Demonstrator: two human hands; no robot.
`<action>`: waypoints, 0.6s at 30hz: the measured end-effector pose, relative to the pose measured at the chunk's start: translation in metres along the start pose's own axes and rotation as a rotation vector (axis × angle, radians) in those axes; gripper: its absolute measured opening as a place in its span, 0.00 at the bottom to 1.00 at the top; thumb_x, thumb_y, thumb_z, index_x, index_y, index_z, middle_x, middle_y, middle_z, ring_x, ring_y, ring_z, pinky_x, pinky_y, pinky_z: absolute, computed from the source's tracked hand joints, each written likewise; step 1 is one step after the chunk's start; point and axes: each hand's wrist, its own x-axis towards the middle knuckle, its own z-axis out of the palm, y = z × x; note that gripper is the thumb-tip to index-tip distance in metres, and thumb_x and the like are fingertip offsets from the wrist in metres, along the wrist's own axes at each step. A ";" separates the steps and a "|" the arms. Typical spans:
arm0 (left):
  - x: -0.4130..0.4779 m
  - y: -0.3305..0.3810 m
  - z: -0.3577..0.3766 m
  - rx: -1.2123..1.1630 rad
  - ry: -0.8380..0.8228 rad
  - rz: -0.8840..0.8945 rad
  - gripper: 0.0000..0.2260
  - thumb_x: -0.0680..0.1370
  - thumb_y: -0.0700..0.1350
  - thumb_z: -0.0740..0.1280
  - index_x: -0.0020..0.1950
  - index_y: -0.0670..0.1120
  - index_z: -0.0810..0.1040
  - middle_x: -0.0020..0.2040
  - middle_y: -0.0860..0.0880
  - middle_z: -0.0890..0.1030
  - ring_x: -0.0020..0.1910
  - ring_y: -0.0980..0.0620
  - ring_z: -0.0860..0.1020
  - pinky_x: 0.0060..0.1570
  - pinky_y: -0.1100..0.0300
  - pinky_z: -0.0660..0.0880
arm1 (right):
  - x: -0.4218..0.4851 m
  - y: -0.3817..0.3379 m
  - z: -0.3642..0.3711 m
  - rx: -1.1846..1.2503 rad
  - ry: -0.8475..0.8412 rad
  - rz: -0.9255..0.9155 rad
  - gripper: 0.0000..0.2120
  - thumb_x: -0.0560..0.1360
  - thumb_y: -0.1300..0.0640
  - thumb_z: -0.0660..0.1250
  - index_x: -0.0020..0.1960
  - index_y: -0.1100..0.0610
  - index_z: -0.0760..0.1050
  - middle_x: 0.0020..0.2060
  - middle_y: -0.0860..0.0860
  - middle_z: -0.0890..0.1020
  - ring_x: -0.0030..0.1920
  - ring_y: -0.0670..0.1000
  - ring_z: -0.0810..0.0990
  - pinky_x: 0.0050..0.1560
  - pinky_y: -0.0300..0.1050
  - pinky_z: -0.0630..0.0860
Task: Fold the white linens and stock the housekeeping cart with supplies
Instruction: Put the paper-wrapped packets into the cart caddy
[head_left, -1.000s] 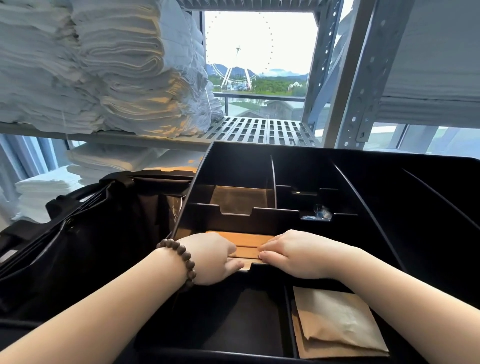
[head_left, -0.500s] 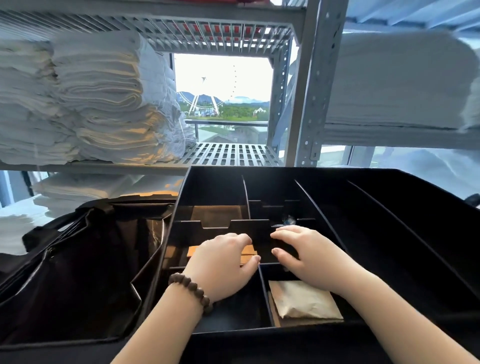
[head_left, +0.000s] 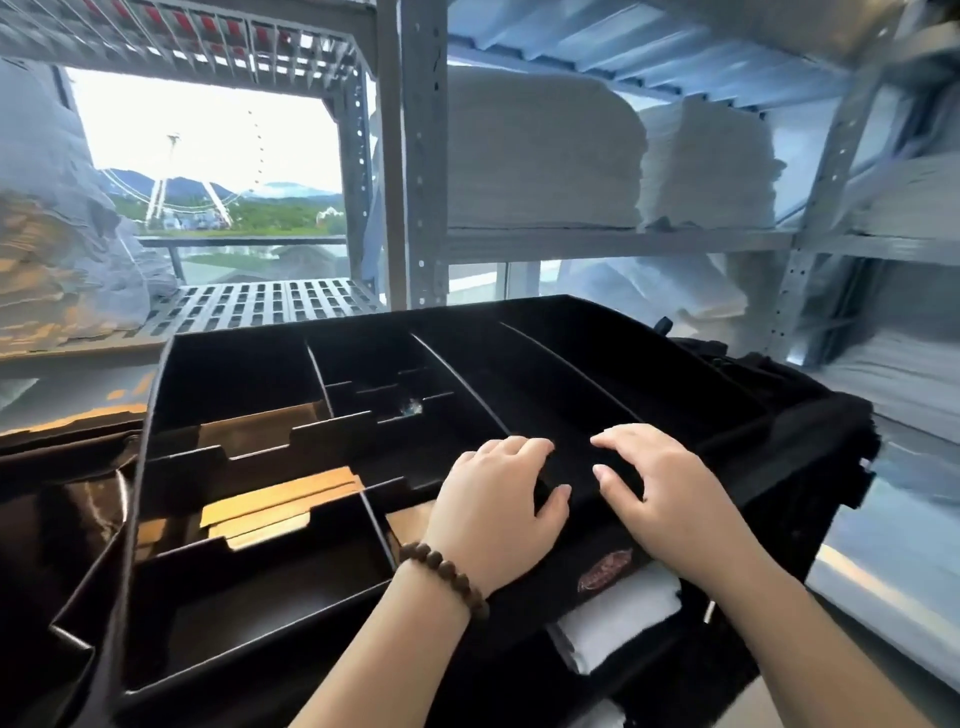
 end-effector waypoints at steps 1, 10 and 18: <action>-0.001 0.008 0.004 -0.023 -0.008 0.031 0.20 0.78 0.57 0.60 0.69 0.52 0.71 0.64 0.57 0.76 0.63 0.56 0.72 0.62 0.63 0.63 | -0.011 0.004 -0.005 -0.016 0.018 0.036 0.16 0.78 0.50 0.62 0.64 0.50 0.74 0.61 0.42 0.75 0.63 0.42 0.71 0.62 0.38 0.69; -0.050 0.078 0.046 -0.217 -0.144 0.211 0.18 0.77 0.54 0.63 0.65 0.51 0.73 0.60 0.55 0.78 0.59 0.53 0.75 0.59 0.59 0.68 | -0.126 0.021 -0.037 -0.244 0.096 0.362 0.16 0.78 0.50 0.60 0.64 0.50 0.74 0.63 0.45 0.74 0.63 0.45 0.71 0.56 0.36 0.68; -0.109 0.157 0.098 -0.352 -0.391 0.378 0.21 0.78 0.54 0.61 0.70 0.49 0.69 0.65 0.52 0.75 0.62 0.50 0.73 0.61 0.54 0.70 | -0.264 0.028 -0.057 -0.440 0.092 0.678 0.17 0.78 0.49 0.58 0.65 0.51 0.72 0.61 0.47 0.74 0.60 0.51 0.72 0.52 0.43 0.70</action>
